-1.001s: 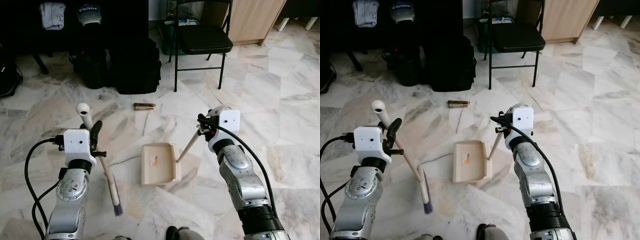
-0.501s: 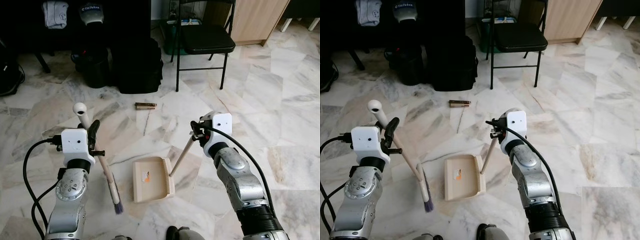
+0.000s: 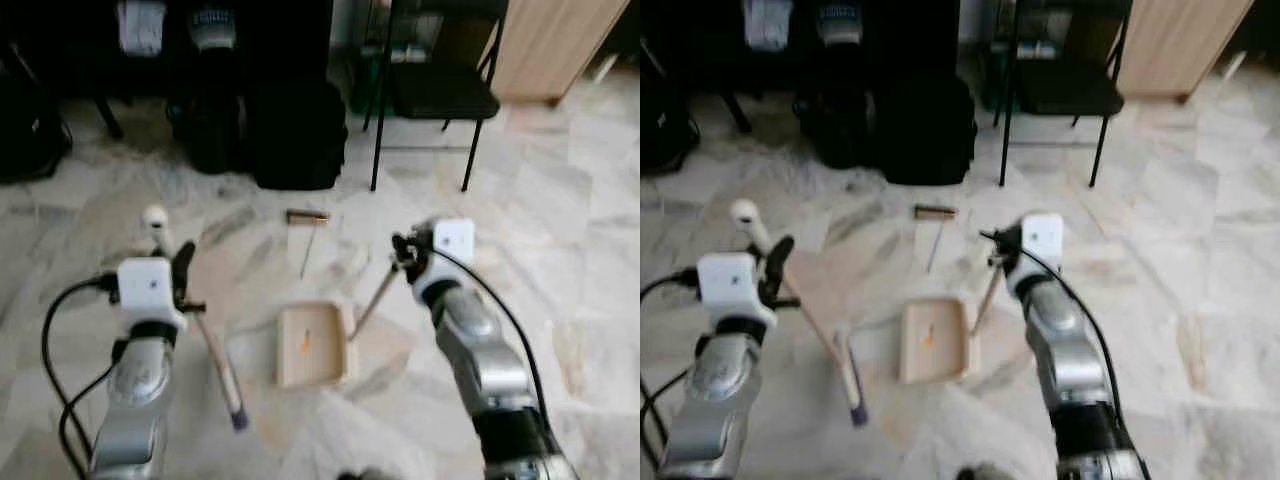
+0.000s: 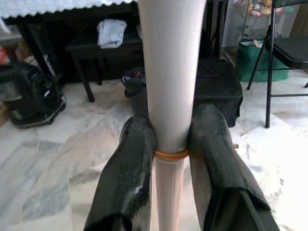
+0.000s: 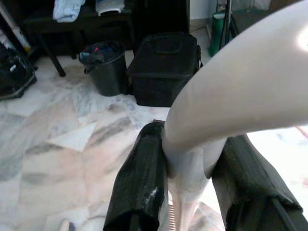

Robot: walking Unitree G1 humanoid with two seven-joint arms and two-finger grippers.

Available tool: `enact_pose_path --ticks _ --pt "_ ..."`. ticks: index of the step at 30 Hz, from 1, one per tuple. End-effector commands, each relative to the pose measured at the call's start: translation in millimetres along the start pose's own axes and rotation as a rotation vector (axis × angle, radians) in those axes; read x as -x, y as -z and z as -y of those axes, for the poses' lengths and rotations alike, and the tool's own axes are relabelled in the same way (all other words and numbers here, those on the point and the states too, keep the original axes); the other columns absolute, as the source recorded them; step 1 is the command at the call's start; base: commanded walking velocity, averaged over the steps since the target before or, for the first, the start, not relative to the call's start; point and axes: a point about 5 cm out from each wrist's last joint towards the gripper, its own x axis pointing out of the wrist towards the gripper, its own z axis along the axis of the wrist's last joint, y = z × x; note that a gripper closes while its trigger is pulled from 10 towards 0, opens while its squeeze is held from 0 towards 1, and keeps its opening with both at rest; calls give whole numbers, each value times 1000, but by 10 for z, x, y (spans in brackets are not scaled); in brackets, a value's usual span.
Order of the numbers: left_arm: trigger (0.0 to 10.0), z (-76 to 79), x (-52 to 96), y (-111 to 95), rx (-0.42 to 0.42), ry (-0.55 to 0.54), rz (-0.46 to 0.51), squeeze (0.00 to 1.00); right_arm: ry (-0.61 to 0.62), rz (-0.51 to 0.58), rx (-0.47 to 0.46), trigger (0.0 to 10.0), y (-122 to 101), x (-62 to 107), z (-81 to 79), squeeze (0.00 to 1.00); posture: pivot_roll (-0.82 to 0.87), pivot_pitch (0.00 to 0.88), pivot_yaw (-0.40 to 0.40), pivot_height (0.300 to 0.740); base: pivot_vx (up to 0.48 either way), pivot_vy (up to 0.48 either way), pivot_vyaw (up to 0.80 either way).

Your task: Sweep floor

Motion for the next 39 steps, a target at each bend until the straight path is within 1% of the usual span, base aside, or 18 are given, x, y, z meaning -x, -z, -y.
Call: enact_pose_path --ticks 1,20,32,39 --pt "10000 62 -4 -92 23 19 54 0 19 42 4 10000 -77 17 64 0 -42 168 -23 740 412 0 0" --pt "10000 81 22 -72 30 31 51 0 35 69 4 10000 -118 36 114 0 -47 134 -27 740 411 0 0" --pt "10000 77 5 -72 27 29 50 0 23 88 -18 10000 -163 2 83 0 -45 157 -31 740 414 0 0" --pt "10000 77 -1 -67 32 31 48 0 31 86 -11 10000 -163 1 96 0 -49 161 -31 740 422 0 0"
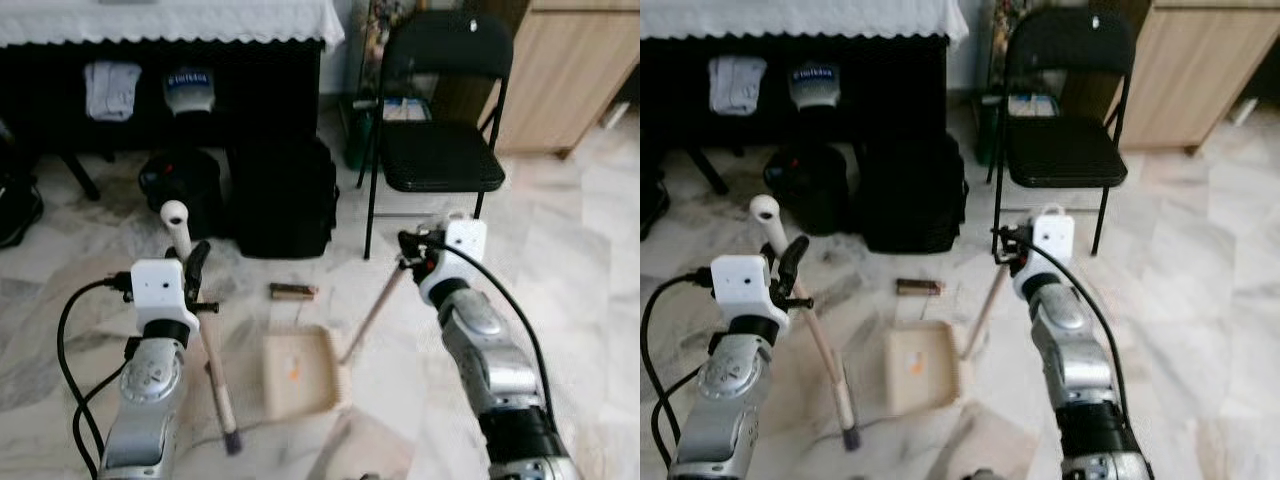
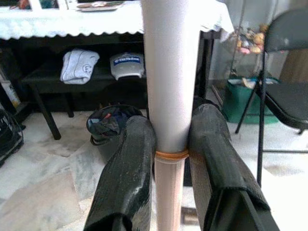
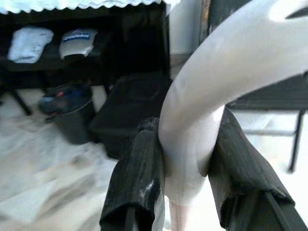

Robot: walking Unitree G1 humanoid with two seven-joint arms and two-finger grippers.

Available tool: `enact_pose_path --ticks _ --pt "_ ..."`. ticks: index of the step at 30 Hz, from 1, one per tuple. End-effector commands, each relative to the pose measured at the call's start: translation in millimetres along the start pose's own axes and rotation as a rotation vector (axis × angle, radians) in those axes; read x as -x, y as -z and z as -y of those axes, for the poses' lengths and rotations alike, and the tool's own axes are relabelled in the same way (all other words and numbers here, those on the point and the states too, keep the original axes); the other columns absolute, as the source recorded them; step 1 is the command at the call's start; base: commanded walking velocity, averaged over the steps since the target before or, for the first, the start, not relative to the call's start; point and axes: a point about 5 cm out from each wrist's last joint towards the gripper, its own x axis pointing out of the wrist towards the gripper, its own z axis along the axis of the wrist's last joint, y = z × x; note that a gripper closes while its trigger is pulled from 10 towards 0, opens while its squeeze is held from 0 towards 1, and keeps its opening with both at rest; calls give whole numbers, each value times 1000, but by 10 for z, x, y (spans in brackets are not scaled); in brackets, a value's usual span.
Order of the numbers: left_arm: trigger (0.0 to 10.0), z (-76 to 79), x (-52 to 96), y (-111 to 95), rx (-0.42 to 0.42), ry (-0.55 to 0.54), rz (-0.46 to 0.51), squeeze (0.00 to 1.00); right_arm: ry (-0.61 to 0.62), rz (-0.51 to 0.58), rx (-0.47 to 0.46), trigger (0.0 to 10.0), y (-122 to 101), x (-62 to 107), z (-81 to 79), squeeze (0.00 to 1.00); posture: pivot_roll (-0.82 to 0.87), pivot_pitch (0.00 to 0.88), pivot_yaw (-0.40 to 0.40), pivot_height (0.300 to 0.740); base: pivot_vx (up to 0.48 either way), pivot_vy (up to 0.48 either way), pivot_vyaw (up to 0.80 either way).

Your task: Sweep floor

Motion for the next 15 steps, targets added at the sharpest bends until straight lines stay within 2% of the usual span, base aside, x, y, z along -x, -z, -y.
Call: enact_pose_path --ticks 1,15 --pt "10000 -62 -6 -60 -16 -18 34 0 -31 50 -25 10000 -98 -14 -97 0 -46 164 -32 740 424 0 0" --pt "10000 -77 -26 -60 -19 -27 33 0 -2 77 4 10000 -146 -23 -52 0 -54 187 -30 740 422 0 0"
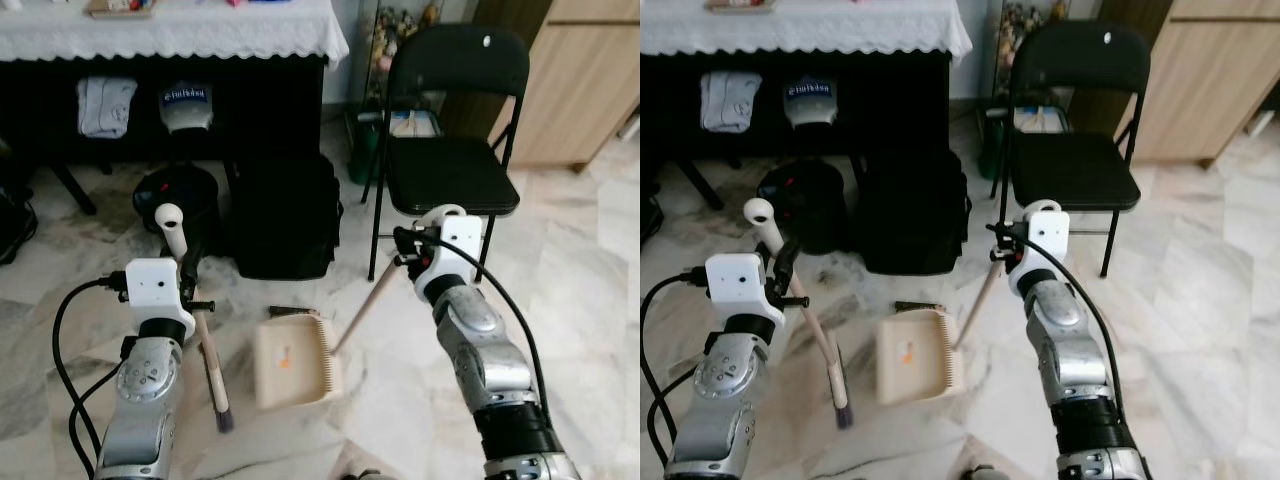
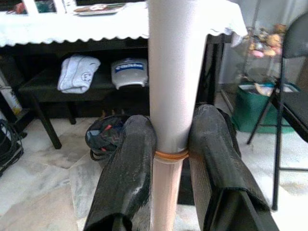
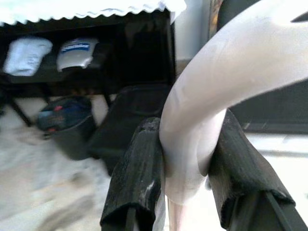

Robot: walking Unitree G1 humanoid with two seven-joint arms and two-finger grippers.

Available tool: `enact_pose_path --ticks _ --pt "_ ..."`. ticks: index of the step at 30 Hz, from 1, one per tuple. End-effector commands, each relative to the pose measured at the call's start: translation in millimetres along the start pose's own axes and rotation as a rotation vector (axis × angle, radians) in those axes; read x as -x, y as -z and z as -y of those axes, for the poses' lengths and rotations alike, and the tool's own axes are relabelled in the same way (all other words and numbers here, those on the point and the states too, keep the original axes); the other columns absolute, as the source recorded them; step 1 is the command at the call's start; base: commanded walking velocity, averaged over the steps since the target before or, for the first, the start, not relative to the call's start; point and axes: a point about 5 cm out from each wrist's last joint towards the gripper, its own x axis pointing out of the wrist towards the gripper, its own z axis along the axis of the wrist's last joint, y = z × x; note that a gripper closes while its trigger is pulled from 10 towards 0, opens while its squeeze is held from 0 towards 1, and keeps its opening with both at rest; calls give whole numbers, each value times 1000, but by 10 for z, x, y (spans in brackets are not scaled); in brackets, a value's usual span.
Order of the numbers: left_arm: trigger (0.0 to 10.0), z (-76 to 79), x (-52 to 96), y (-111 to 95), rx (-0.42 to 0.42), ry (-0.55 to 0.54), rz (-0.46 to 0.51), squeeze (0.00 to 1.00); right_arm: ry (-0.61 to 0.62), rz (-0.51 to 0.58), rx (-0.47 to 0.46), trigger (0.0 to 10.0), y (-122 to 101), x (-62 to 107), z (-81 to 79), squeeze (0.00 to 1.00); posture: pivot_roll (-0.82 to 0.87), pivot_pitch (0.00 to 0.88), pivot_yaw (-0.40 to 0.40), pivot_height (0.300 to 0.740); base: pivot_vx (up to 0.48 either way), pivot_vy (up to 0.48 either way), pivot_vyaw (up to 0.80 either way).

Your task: Sweep floor

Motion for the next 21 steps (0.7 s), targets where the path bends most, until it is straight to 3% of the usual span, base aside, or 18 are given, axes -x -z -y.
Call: enact_pose_path --ticks 1,21 --pt "10000 -38 -7 -42 -13 -9 26 0 11 73 5 10000 -141 0 -6 0 -55 188 -29 740 428 0 0" --pt "10000 -44 -25 -45 -15 -10 28 0 31 96 27 10000 -162 8 8 0 -56 191 -27 740 424 0 0"
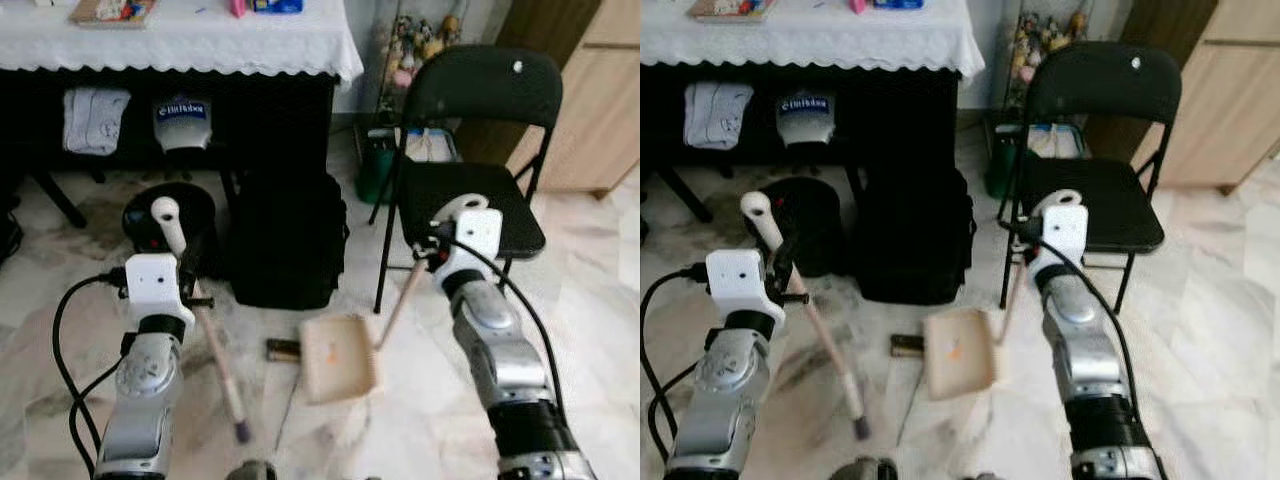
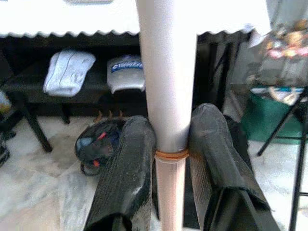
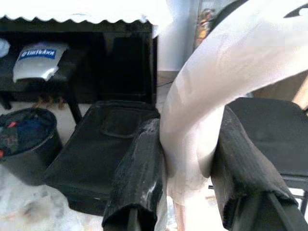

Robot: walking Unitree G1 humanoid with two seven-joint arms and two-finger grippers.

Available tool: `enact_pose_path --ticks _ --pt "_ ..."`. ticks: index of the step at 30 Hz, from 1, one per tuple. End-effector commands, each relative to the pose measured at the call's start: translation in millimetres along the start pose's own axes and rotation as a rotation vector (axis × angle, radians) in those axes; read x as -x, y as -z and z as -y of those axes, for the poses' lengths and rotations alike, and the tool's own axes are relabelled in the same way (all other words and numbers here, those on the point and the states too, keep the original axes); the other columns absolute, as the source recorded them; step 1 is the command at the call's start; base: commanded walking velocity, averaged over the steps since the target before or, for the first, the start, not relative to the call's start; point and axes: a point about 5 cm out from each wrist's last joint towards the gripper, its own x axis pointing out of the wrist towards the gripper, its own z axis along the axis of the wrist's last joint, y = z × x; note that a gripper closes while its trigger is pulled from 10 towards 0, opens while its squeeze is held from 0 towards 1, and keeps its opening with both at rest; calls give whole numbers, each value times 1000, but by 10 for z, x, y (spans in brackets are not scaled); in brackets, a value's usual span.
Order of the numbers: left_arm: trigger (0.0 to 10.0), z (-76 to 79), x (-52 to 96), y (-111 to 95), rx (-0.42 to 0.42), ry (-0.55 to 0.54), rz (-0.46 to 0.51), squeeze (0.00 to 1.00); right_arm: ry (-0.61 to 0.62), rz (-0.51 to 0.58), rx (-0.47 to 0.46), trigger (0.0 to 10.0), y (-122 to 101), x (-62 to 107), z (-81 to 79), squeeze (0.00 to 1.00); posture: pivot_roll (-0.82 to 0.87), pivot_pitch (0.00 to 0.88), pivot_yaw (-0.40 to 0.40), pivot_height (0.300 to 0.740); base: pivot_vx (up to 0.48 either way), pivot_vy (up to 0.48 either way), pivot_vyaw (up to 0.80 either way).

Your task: Sweep floor

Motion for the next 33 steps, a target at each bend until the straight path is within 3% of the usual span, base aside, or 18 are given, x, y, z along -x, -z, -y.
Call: enact_pose_path --ticks 1,7,22,33 --pt "10000 8 -8 -96 -16 3 52 0 -11 69 -20 10000 -122 11 -39 0 -56 191 -27 740 424 0 0" --pt "10000 7 -5 -93 -18 1 53 0 -15 76 -27 10000 -135 24 -31 0 -59 185 -28 740 391 0 0" --pt "10000 11 10 -68 -14 4 49 0 14 58 -12 10000 -47 127 32 0 -69 173 -26 740 0 0 0" --pt "10000 -3 28 -30 -21 -1 38 0 76 -6 48 10000 168 263 60 0 -69 198 -26 740 0 0 0"
